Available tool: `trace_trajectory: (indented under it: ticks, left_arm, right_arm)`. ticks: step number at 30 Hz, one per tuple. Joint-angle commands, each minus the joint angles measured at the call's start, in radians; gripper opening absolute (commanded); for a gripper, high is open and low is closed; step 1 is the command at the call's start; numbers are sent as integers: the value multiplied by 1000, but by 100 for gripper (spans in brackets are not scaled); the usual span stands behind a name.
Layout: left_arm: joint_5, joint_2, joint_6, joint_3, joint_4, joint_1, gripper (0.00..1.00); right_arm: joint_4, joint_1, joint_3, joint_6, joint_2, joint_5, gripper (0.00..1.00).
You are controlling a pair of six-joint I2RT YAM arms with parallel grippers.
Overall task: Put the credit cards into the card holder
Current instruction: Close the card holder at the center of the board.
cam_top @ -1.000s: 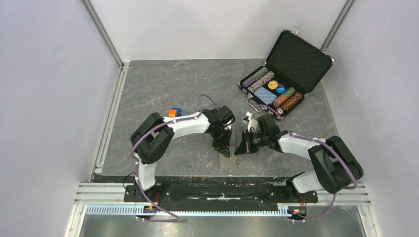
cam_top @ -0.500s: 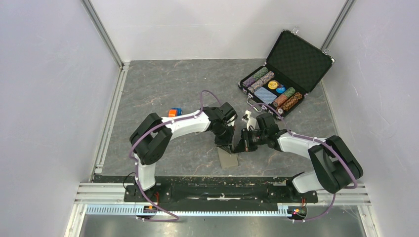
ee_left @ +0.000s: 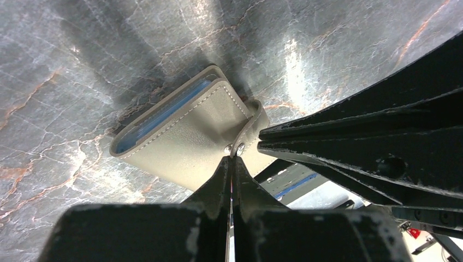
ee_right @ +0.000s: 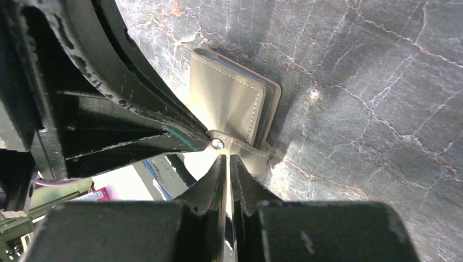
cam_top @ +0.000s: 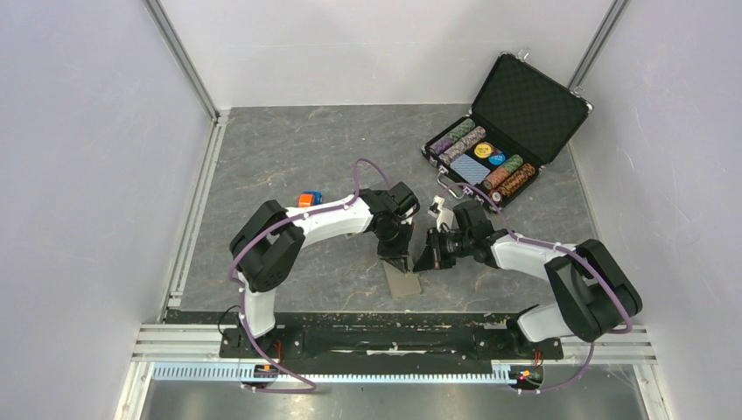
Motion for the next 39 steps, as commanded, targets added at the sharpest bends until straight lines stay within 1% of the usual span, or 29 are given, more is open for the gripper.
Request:
trace_trajectory:
  ticks: [1,10,17,22,34,39]
  left_arm:
    - [-30,3,54,-2,-26,-4,2]
    - [-15,4,51,-6,-26,-18,2]
    - [-20,3,44,-41,-26,-25,2]
    - [-48,10,42,-65,-22,-31,2]
    - [-101,26,61,-44,-35,-30,2]
    - [-134,57,76,-30,-45,-27,2]
  right_arm:
    - [34,9,28,-2,16,4,7]
    - [55,27,32,11,36,1,8]
    - [67,45,40,18,52,1,9]
    - [70,58,30,14,70,8,10]
    - [59,78,15,-10,112,35,11]
    - [10,101,31,-46,134,87,11]
